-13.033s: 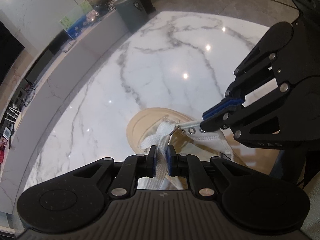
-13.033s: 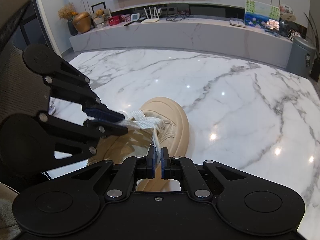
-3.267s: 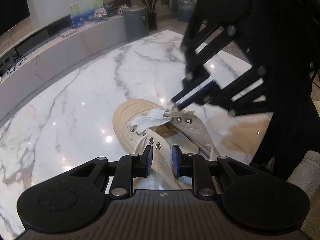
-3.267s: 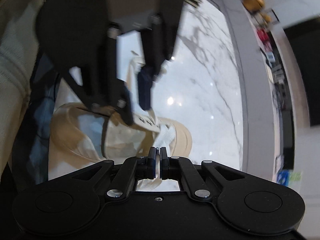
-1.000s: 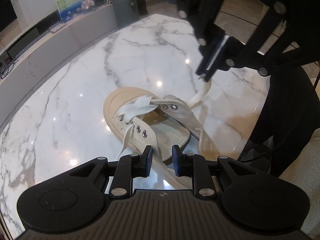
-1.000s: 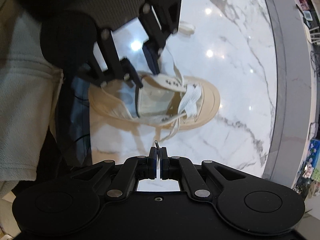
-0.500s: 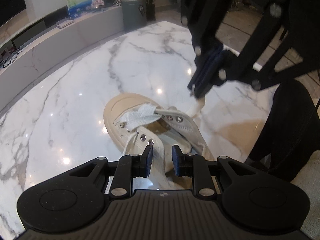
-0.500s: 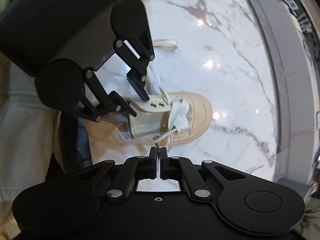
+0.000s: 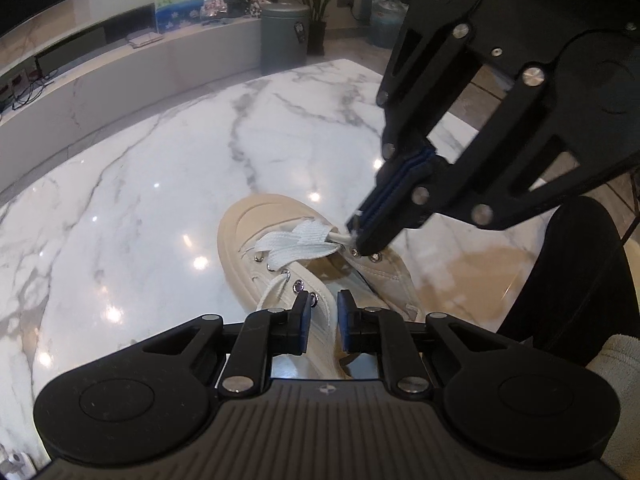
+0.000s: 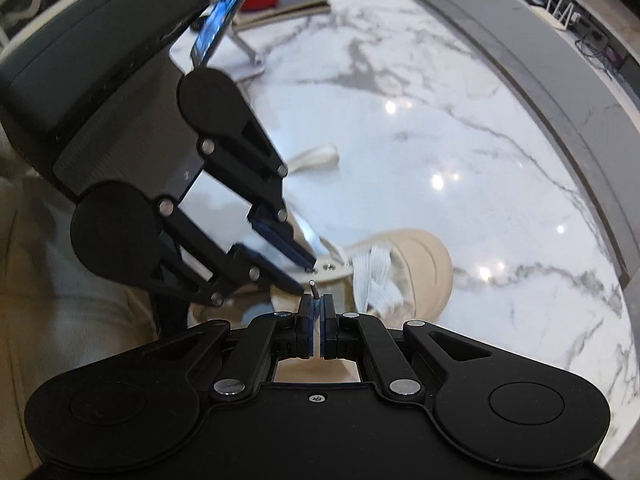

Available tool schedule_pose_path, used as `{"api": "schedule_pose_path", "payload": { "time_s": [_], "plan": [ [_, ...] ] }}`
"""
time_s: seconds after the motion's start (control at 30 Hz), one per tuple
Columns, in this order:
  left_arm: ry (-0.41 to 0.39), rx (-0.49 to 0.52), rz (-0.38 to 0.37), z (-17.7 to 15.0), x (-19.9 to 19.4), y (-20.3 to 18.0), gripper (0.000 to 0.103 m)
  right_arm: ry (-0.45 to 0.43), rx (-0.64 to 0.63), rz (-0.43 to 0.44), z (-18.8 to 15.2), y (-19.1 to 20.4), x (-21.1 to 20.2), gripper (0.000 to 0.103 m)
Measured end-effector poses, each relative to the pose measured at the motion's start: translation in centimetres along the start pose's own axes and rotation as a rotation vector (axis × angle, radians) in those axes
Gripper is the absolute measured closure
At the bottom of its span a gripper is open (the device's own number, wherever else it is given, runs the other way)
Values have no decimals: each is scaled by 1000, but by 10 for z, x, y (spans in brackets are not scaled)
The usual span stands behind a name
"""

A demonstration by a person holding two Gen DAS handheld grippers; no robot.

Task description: Lace up shoes with both hands

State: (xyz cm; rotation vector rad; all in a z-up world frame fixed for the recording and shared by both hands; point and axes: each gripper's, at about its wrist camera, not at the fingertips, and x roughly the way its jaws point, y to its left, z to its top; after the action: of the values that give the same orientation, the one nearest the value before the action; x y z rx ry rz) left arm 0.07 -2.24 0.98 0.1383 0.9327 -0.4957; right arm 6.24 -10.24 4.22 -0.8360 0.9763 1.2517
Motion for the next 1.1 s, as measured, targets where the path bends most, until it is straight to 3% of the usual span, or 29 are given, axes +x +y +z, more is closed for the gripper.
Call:
{"api": "schedule_pose_path", "payload": {
  "time_s": [0.3,0.6,1.1],
  "plan": [
    [-1,-35,-7,-4,-6,11,90,0,42,29,4,-13,34,102],
    [-8,-56,-29,-6,-6,17,89,86,58,63,7,-22,71,102],
    [-9,-50,-44,-11,-4,18,88,161,33,63,18,-19,89,102]
  ]
}}
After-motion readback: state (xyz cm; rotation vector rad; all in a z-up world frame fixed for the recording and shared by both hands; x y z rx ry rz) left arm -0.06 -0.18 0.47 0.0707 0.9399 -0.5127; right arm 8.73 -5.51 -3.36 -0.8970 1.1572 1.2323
